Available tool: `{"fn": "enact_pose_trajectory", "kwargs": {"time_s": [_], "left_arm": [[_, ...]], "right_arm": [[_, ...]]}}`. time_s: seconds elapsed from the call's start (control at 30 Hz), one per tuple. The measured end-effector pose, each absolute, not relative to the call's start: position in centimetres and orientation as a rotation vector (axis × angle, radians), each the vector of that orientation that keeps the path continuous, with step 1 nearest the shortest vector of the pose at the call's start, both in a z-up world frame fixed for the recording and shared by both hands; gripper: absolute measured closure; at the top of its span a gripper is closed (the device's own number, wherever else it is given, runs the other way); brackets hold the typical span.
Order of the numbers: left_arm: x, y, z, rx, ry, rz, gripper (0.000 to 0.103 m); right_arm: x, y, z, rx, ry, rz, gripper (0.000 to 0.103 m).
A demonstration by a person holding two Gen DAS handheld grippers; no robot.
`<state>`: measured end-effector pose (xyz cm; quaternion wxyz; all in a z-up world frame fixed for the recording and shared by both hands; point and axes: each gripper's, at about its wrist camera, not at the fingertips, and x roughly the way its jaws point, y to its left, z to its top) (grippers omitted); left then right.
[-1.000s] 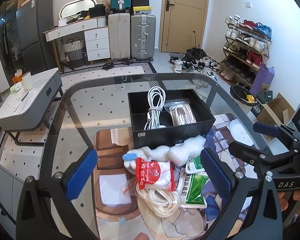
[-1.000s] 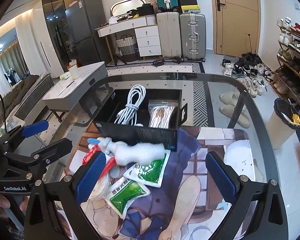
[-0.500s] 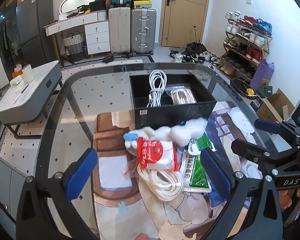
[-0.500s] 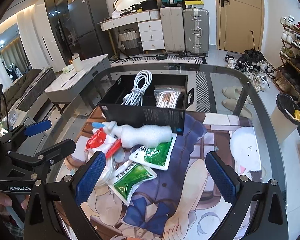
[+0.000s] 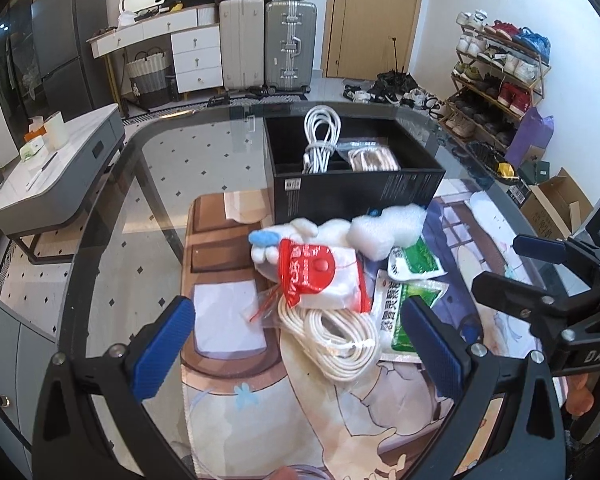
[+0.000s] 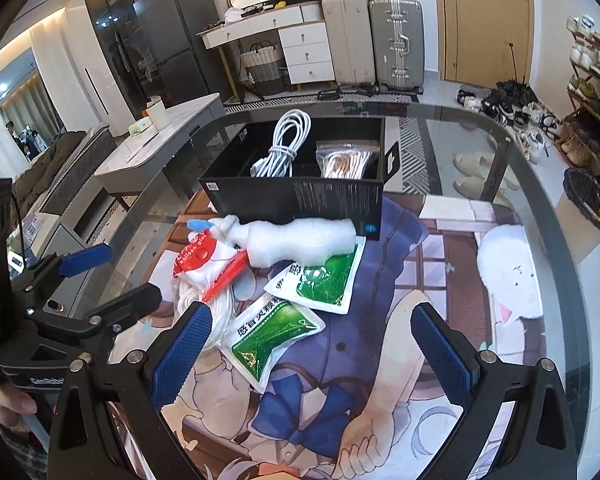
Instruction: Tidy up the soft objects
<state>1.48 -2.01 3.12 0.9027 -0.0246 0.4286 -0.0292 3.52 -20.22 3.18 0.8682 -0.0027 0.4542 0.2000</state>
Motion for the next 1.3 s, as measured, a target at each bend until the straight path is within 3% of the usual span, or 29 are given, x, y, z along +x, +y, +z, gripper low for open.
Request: {"fn": "enact_pose_trajectory", "kwargs": {"time_s": [1.07, 1.3], "left_arm": [[4.3, -2.3, -2.8, -0.116, 1.013, -0.029, 0.000], [4.6, -2.4, -3.5, -0.103, 1.045, -0.028, 0.000]], "right_arm": [[6.6, -16.9, 0.0, 0.059, 1.209, 0.411, 0.002], [7.5, -16.1, -0.8, 0.034, 1.281, 0.379, 0.015]]}}
